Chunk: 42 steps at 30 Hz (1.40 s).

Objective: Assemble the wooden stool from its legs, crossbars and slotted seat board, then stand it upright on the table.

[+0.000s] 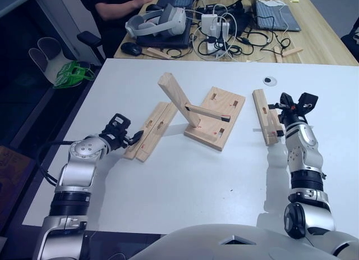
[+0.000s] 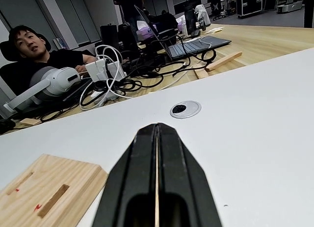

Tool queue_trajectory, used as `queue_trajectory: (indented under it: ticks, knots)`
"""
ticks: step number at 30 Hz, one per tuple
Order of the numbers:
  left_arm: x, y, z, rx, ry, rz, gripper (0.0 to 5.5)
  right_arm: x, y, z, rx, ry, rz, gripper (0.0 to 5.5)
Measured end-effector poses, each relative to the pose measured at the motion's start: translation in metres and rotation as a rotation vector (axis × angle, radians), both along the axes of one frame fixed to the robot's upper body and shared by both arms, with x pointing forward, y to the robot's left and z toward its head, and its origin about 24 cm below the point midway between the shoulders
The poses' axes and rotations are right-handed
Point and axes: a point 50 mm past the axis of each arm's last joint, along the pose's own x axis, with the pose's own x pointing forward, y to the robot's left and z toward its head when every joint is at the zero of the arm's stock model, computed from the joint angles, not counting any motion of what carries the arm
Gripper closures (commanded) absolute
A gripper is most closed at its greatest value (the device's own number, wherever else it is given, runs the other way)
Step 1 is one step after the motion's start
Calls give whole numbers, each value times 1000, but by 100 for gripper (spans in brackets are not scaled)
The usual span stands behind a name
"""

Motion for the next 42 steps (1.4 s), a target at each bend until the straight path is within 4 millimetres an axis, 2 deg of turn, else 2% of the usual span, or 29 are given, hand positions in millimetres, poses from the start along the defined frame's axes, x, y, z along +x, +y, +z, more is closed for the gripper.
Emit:
queue_trajectory:
  ticks: [5, 9, 13, 19, 35, 37, 38, 42]
  knots:
    - [3, 8, 3, 71, 11, -17, 202, -3, 4, 2, 11, -6, -12, 550]
    - [6, 18, 4, 84, -2, 35, 202, -4, 4, 1, 14, 4, -22, 550]
    - [6, 10, 1, -14, 1, 24, 202, -4, 4, 0, 16, 5, -24, 550]
    - [4, 17, 4, -52, 4, 84, 202, -4, 3, -1, 14, 9, -31, 550]
    - [1, 13, -1, -82, 84, 27, 202, -4, 3, -8, 17, 31, -33, 550]
    - [-1, 12, -4, -98, 113, 21, 202, -4, 3, -8, 15, 32, -33, 550]
    - [-6, 14, -12, -104, 162, 43, 202, -4, 2, -9, 14, 35, -34, 550]
    - [-8, 16, -12, -143, 172, 73, 202, -4, 2, -9, 13, 35, -33, 550]
